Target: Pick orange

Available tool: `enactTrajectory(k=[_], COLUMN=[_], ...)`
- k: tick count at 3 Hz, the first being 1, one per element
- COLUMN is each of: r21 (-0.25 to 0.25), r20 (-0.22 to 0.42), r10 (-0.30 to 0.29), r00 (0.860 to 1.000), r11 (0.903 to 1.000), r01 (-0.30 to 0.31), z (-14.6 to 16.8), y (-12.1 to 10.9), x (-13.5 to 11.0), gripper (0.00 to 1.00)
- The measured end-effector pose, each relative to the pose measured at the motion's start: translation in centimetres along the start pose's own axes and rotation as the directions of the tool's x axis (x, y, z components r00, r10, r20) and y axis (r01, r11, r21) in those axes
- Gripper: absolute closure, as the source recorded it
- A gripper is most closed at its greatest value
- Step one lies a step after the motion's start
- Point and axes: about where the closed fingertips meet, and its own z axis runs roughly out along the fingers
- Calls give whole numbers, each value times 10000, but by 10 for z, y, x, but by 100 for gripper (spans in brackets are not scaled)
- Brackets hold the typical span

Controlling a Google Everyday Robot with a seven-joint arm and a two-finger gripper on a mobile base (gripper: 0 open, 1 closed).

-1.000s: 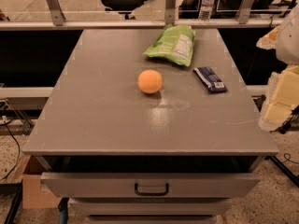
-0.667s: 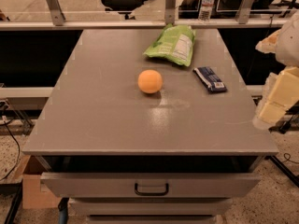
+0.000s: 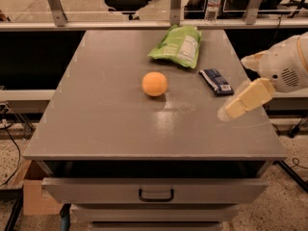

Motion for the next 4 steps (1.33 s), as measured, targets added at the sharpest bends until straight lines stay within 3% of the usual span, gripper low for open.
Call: enactTrajectory(k=[1, 2, 4], r21=[349, 642, 221], r20=[1005, 1219, 2080], r10=[65, 29, -300], r00=[9949, 9925, 9777], r11=[9993, 9979, 9994], r01=[-100, -108, 260], z=[30, 32, 65], y=[-11, -18, -8], x=[-26, -33, -60], gripper=[0, 0, 0])
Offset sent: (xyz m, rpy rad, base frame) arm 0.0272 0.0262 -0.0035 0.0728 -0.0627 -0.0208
